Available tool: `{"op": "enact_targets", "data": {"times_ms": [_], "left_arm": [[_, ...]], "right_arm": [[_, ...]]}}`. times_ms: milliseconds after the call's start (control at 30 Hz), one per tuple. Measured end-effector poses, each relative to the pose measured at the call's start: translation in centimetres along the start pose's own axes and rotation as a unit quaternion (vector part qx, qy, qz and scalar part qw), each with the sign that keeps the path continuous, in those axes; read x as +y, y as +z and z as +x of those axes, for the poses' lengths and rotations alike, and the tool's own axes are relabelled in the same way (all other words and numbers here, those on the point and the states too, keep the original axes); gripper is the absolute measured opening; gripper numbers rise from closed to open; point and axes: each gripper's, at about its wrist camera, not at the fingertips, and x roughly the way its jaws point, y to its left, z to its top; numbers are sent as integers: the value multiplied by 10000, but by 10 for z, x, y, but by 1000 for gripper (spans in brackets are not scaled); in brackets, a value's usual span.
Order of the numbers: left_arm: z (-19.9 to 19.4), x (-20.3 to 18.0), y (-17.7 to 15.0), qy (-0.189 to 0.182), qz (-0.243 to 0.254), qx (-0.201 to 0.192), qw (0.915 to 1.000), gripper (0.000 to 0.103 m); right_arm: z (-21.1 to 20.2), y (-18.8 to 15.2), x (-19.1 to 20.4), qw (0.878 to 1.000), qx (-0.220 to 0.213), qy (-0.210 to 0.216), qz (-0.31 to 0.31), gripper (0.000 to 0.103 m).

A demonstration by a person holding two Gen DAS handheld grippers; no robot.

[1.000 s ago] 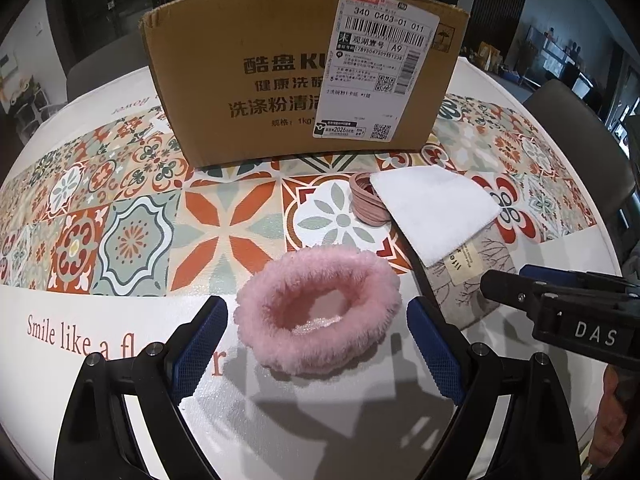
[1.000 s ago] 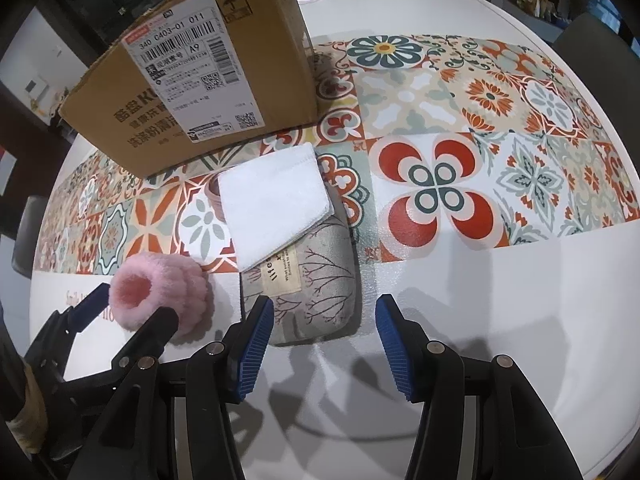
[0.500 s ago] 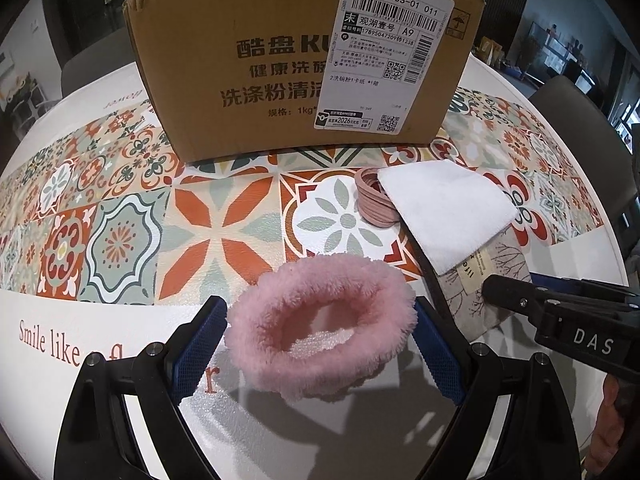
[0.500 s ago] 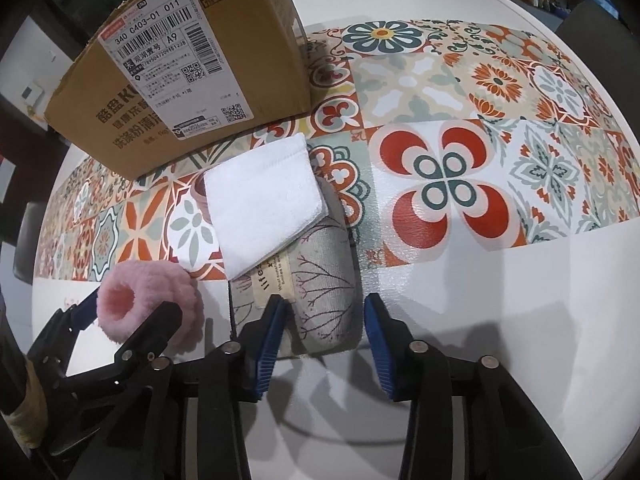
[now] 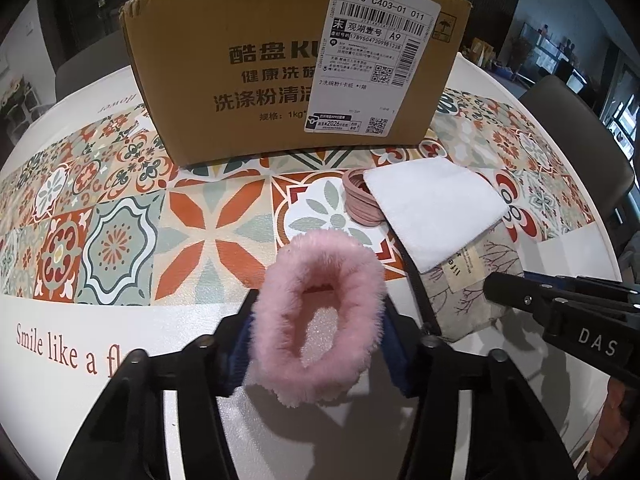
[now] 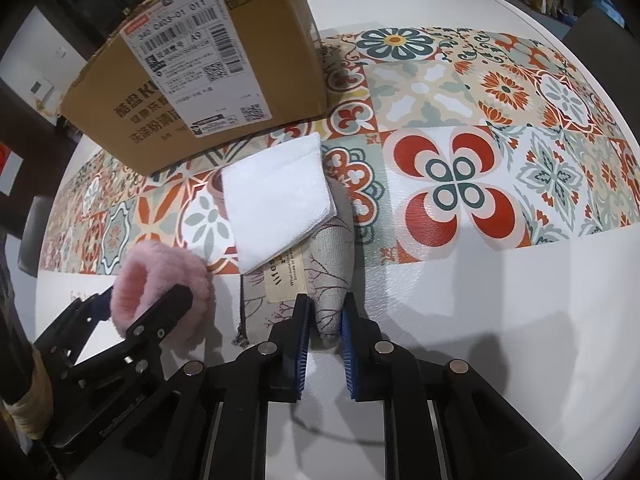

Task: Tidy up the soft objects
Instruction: 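Grasp the pink fuzzy headband with the left tool while the right tool grasps the patterned pouch, then carry the pink headband and patterned pouch with both tools over the box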

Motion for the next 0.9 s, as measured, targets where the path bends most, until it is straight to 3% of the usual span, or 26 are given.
{"op": "enact_targets", "data": {"times_ms": [267, 900], "left_arm": [[-12, -5, 0, 6, 91, -109, 9999, 38], [-60, -21, 5, -53, 306, -649, 9974, 37]], "right_arm": [[-24, -2, 11, 9992, -306, -63, -258, 12], [-74, -19, 24, 9958, -739, -134, -519, 11]]}}
